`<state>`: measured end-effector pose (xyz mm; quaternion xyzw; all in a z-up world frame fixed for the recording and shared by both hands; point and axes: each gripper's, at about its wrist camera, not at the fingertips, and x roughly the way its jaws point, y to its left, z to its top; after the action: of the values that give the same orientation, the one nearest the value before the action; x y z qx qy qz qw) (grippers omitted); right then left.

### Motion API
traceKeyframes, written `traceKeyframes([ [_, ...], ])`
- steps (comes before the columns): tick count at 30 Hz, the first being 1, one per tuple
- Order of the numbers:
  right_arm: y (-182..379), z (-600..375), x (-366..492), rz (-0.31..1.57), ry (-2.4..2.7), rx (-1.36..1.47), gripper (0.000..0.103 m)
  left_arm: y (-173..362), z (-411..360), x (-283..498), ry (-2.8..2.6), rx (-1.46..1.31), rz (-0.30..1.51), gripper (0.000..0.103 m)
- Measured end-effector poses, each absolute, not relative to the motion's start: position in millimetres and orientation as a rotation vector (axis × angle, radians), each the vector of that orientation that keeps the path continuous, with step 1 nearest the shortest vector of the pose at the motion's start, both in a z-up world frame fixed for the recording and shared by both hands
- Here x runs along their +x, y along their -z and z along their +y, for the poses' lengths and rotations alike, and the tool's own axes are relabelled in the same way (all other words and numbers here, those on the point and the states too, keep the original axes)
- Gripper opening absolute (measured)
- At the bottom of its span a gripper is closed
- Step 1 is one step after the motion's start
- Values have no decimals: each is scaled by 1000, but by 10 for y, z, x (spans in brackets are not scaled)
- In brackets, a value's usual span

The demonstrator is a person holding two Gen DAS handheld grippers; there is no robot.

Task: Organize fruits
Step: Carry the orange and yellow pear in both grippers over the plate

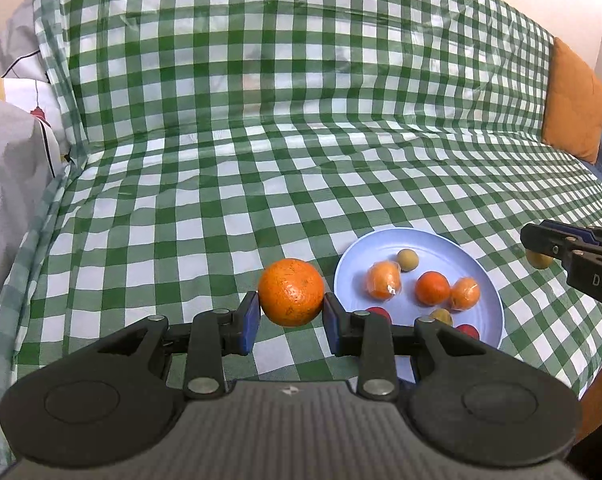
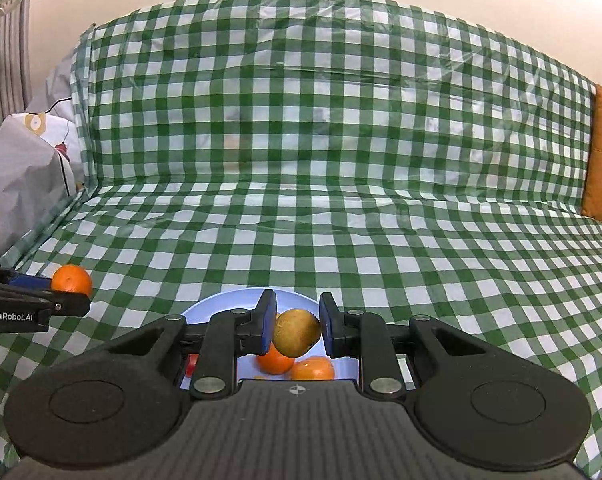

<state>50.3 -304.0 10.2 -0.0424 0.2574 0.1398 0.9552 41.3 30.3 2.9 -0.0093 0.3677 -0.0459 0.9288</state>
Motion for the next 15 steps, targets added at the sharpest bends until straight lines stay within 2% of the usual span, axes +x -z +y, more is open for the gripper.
traceKeyframes([
  [15,282,-3071,706,587,-285,-56,24,99,83,529,136,20,777,37],
])
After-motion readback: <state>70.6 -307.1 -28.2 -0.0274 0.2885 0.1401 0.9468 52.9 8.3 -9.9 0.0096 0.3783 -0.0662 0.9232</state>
